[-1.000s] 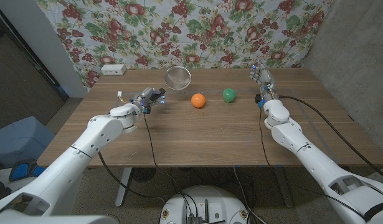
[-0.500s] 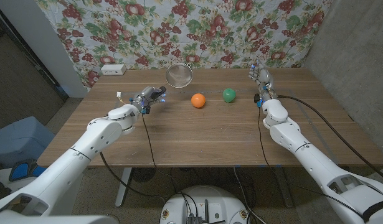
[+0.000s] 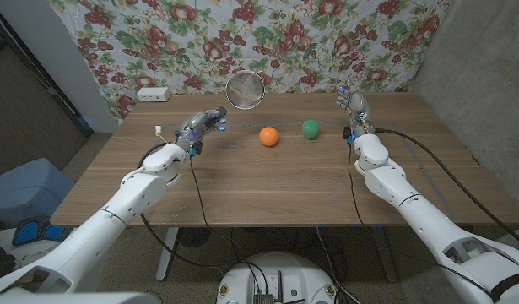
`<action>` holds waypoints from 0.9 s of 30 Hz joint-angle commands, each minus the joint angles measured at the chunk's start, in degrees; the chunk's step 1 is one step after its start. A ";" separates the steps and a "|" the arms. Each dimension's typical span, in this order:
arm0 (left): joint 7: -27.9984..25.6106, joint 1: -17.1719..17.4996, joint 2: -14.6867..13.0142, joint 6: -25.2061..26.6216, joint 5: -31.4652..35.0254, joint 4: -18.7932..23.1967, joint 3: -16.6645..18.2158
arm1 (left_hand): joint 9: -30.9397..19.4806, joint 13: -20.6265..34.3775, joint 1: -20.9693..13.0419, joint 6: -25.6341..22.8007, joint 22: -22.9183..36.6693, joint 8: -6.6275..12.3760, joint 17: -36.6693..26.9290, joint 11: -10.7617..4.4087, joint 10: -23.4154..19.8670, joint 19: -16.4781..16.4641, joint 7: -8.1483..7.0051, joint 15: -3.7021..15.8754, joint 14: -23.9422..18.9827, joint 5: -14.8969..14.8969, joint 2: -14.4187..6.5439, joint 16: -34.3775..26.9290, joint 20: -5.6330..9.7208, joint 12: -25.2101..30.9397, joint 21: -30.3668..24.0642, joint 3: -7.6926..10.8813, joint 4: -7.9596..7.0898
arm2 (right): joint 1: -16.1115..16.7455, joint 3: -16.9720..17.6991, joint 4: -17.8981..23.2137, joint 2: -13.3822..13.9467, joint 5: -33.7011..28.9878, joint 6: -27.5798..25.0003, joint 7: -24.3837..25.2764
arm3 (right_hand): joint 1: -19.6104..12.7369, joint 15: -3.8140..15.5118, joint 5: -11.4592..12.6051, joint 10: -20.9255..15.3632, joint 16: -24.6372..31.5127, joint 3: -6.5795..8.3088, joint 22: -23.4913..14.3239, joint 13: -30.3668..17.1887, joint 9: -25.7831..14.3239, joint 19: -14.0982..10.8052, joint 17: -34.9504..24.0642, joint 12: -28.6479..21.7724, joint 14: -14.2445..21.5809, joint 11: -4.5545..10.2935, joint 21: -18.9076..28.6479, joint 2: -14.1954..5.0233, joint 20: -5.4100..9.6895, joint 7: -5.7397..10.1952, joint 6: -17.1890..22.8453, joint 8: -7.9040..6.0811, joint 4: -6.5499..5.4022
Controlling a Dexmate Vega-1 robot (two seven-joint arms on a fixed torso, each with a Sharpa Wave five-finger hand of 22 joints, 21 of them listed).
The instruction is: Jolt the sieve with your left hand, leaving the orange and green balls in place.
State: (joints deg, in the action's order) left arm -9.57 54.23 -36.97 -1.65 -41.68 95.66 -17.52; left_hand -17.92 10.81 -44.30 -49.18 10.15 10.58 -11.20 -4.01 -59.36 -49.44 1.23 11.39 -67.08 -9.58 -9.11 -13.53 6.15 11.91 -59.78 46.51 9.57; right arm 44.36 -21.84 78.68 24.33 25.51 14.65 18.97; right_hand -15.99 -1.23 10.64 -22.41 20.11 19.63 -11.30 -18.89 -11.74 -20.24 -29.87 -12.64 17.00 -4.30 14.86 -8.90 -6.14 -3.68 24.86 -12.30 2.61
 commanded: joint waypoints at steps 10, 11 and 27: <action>7.98 -1.33 0.79 -9.84 3.96 -4.72 -0.87 | -0.12 0.14 0.34 -4.69 -0.01 0.52 0.06 -5.35 -4.03 0.65 3.26 1.88 -0.22 -0.40 -0.64 0.49 3.12 -0.15 0.06 0.42 -0.75 | -0.40 -0.16 -0.81 -0.45 0.03 0.23 -0.25 | -0.25 -0.48 0.19 -0.01 -0.05 0.59 -0.10 -0.08 -0.13 0.22 -0.33 -0.31 0.25 -0.31 0.31 -0.44 0.14 -0.45 0.19 0.19 0.00; 8.01 -1.34 0.80 -9.81 3.94 -4.67 -0.87 | -0.12 0.14 0.36 -4.68 -0.01 0.52 0.05 -5.48 -4.01 0.68 3.23 1.89 -0.21 -0.42 -0.68 0.49 3.12 -0.16 0.07 0.43 -0.77 | -0.40 -0.11 -0.83 -0.50 0.11 0.27 -0.24 | -0.24 -0.40 0.19 0.04 -0.07 0.60 -0.10 -0.08 -0.13 0.23 -0.34 -0.30 0.22 -0.28 0.31 -0.44 0.13 -0.46 0.20 0.19 0.01; -1.79 0.47 0.82 -1.30 3.72 1.25 0.01 | -0.07 0.14 0.32 -5.05 -0.03 0.77 -0.09 -5.15 -4.26 0.48 3.31 2.15 -0.34 -0.52 -0.61 0.33 3.22 -0.03 -0.11 0.36 -0.28 | -0.39 0.24 -1.09 -0.16 0.67 0.33 -0.76 | -0.16 -0.45 0.19 0.02 -0.14 0.77 -0.10 -0.08 -0.13 0.23 -0.37 -0.33 0.26 -0.29 0.33 -0.43 0.14 -0.43 0.19 0.19 0.11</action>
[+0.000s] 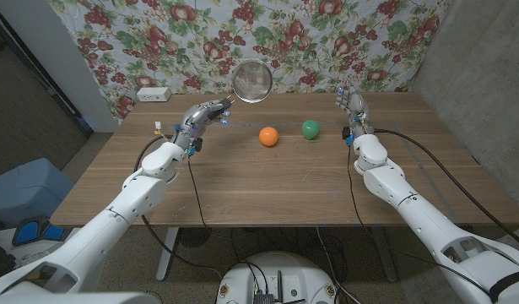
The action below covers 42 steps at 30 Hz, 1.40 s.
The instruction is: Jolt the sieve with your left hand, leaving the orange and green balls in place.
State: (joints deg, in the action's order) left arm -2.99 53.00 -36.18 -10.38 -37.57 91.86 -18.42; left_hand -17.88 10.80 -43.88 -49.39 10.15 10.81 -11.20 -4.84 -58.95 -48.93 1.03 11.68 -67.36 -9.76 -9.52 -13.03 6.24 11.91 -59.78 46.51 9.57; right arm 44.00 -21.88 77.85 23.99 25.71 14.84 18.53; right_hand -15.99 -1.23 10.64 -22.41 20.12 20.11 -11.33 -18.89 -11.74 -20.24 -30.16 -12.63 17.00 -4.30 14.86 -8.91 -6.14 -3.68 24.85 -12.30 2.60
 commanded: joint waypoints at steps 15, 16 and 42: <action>-24.35 3.29 -0.35 25.97 -6.58 14.19 3.38 | 0.00 0.16 -0.63 -5.10 -0.04 0.54 -0.19 -3.47 -5.02 -0.88 4.52 1.84 -0.67 -0.22 -0.26 -0.54 3.10 0.09 -0.55 0.46 0.27 | 0.31 0.35 -0.22 0.28 0.64 0.46 -0.47 | -0.07 -0.43 0.19 0.00 -0.17 0.42 -0.06 -0.07 -0.13 0.25 -0.11 -0.36 0.33 -0.18 0.34 -0.43 0.13 -0.45 0.21 0.19 0.18; -25.34 3.14 -0.45 27.37 -6.95 14.64 3.41 | 0.01 0.17 -0.64 -5.12 -0.04 0.54 -0.22 -3.42 -5.05 -0.87 4.62 1.80 -0.82 -0.20 -0.29 -0.63 3.04 0.10 -0.56 0.44 0.26 | 0.34 0.35 -0.17 0.30 0.61 0.46 -0.43 | -0.07 -0.44 0.19 0.01 -0.18 0.43 -0.06 -0.07 -0.13 0.24 -0.11 -0.36 0.31 -0.19 0.34 -0.43 0.12 -0.44 0.19 0.19 0.18; -27.78 0.24 -2.21 36.99 -12.23 15.50 2.79 | 0.26 0.16 -1.09 -5.23 -0.08 0.34 -0.05 -3.00 -5.03 -1.17 5.79 1.56 -0.93 -0.01 -0.24 -0.62 2.28 0.02 -0.88 0.78 0.44 | 0.55 0.55 0.05 0.39 0.83 0.22 -0.29 | 0.09 -0.46 0.18 -0.01 -0.27 0.63 -0.06 -0.06 -0.13 0.27 -0.17 -0.39 0.34 -0.26 0.36 -0.40 0.10 -0.47 0.22 0.18 0.28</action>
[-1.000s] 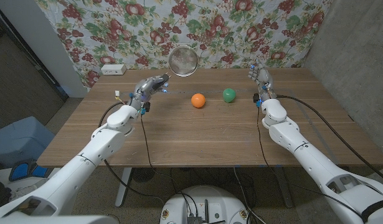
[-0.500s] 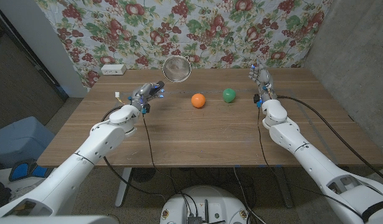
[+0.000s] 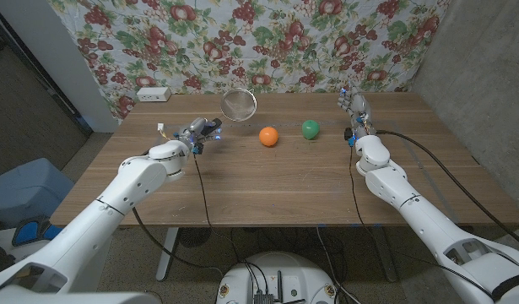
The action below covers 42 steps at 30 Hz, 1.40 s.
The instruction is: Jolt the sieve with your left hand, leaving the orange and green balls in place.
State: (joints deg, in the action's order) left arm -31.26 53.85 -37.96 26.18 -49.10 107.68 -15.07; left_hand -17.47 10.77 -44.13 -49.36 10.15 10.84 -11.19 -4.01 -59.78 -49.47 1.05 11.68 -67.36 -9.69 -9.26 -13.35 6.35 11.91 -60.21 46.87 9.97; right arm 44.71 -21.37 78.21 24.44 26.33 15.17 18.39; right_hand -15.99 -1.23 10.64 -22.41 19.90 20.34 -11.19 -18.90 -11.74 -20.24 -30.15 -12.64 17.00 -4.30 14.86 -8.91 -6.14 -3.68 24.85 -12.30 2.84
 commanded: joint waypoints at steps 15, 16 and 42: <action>13.01 0.56 -0.08 -17.71 6.64 -6.36 -2.47 | -0.05 0.19 -0.69 -4.62 -0.08 0.10 -0.07 -4.05 -3.66 -0.11 5.02 1.60 -0.58 -0.07 -0.65 -0.16 2.75 -0.17 -0.37 0.47 -0.35 | -0.74 -0.11 -1.18 -0.34 0.20 0.07 -0.30 | 0.18 -0.38 0.17 0.04 -0.09 0.51 -0.20 -0.06 -0.13 0.28 -0.22 -0.40 0.40 -0.29 0.37 -0.39 0.09 -0.47 0.19 0.20 0.09; 13.96 0.57 -0.02 -19.35 7.48 -6.96 -2.68 | -0.05 0.19 -0.63 -4.62 -0.07 0.11 -0.07 -4.25 -3.73 -0.03 4.83 1.58 -0.58 -0.07 -0.67 -0.16 2.75 -0.14 -0.35 0.44 -0.43 | -0.72 -0.08 -1.19 -0.39 0.22 0.10 -0.22 | 0.19 -0.39 0.17 0.02 -0.10 0.52 -0.20 -0.05 -0.13 0.28 -0.22 -0.40 0.38 -0.35 0.37 -0.39 0.09 -0.47 0.17 0.20 0.09; 27.80 -0.84 0.16 -36.80 15.43 -13.98 -4.58 | -2.33 0.40 2.78 -3.00 -0.16 1.14 0.30 -5.81 -2.09 2.54 -0.36 1.47 1.72 -1.12 -0.44 1.20 2.93 -0.34 0.71 -0.11 -3.31 | 0.42 0.35 0.38 0.36 0.37 0.22 -0.20 | 0.37 -0.46 0.16 0.03 -0.18 0.70 -0.20 -0.06 -0.14 0.28 -0.28 -0.42 0.43 -0.33 0.40 -0.37 0.04 -0.51 0.21 0.19 0.17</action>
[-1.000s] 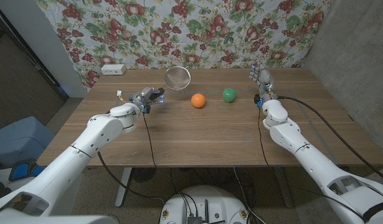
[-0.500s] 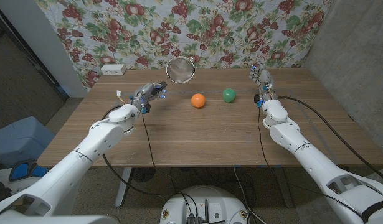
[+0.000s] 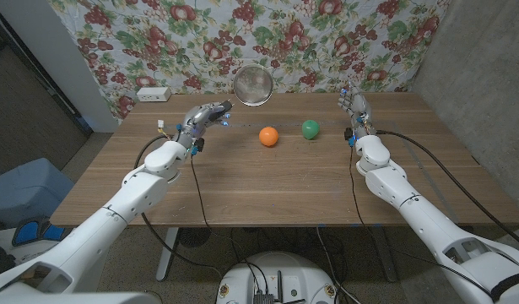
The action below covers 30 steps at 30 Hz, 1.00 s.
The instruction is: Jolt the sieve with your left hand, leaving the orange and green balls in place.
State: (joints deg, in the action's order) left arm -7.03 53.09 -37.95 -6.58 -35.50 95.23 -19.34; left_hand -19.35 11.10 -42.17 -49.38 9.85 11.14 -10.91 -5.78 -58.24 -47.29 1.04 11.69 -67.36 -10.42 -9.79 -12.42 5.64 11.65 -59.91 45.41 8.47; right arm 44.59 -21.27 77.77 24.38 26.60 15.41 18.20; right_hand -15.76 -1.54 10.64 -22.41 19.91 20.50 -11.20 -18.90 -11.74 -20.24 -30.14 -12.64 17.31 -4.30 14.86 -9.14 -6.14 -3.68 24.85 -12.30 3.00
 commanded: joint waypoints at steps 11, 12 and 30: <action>0.35 0.73 0.12 -1.29 2.60 0.66 0.02 | -1.03 0.10 1.16 -3.19 0.11 1.24 -0.01 -4.26 -3.87 0.47 -1.01 1.70 1.78 -0.75 0.26 0.28 3.89 0.14 0.66 1.38 -1.88 | 0.87 0.52 1.06 0.60 0.42 -0.03 -0.14 | 0.22 -0.13 0.15 0.00 -0.22 0.61 -0.19 -0.05 -0.14 0.28 -0.30 -0.44 0.14 -0.29 0.41 -0.12 0.03 -0.47 0.22 0.18 0.03; -0.81 0.93 0.11 -0.40 2.83 1.25 0.10 | -1.07 0.10 1.19 -3.19 0.10 1.27 -0.04 -4.30 -3.92 0.44 -1.04 1.70 1.70 -0.76 0.25 0.23 3.92 0.17 0.66 1.37 -1.89 | 0.86 0.48 1.04 0.67 0.34 -0.03 -0.18 | 0.22 -0.20 0.15 0.00 -0.23 0.62 -0.19 -0.05 -0.14 0.28 -0.31 -0.44 0.13 -0.35 0.41 -0.12 0.04 -0.45 0.22 0.18 0.04; -17.15 2.49 1.35 18.93 -1.64 9.91 2.55 | -1.23 0.12 -0.55 -4.44 0.24 1.24 -0.60 -3.42 -5.44 -1.37 2.88 1.90 -0.40 -0.24 -0.29 -1.14 3.94 0.80 0.06 1.58 0.77 | 0.07 0.41 -0.23 0.24 0.50 0.03 -0.34 | 0.36 -0.14 0.14 -0.10 -0.30 0.75 -0.19 -0.05 -0.14 0.30 -0.35 -0.50 0.13 -0.40 0.42 -0.10 0.03 -0.41 0.25 0.17 0.10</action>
State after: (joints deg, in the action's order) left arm -16.78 55.29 -36.87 1.61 -34.04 101.01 -18.02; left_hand -20.26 11.12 -41.18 -50.09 9.97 12.18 -11.35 -5.91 -59.28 -48.14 0.33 12.11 -67.75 -10.84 -9.05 -13.15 5.84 11.92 -59.54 46.33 9.38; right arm 45.30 -20.75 78.38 24.96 27.06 15.41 17.94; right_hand -15.77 -1.54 10.64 -22.41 19.68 21.06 -11.20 -18.90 -11.74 -20.24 -30.43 -12.63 17.31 -4.30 15.05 -9.14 -6.14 -3.68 24.86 -12.30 3.07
